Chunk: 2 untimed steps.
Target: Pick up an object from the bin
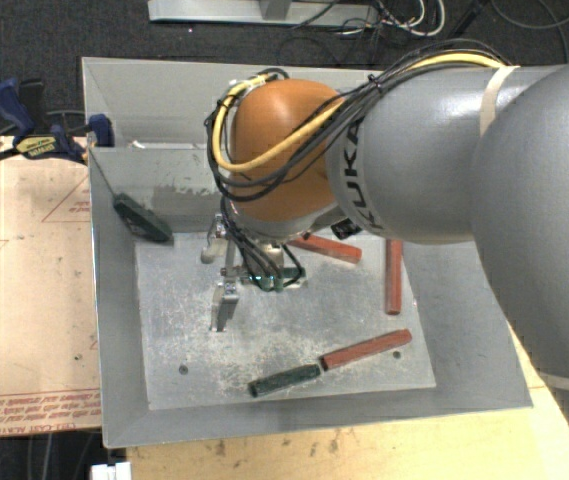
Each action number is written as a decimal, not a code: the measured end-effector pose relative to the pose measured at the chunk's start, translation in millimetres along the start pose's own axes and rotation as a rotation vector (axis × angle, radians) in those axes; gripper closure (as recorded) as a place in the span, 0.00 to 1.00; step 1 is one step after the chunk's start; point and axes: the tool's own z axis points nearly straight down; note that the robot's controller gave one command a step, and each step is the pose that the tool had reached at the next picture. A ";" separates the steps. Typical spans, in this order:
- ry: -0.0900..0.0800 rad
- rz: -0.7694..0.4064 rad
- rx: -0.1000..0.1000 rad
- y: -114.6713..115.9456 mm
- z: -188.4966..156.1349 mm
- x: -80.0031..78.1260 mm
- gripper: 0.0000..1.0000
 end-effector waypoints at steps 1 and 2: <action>-0.007 0.003 -0.001 -0.7 -4.6 -1.9 0.00; -0.007 -0.084 -0.003 -18.4 -3.9 -15.4 0.00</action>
Offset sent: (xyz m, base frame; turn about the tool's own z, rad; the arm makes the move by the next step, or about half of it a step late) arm 0.0566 -0.0859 0.0004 -0.2673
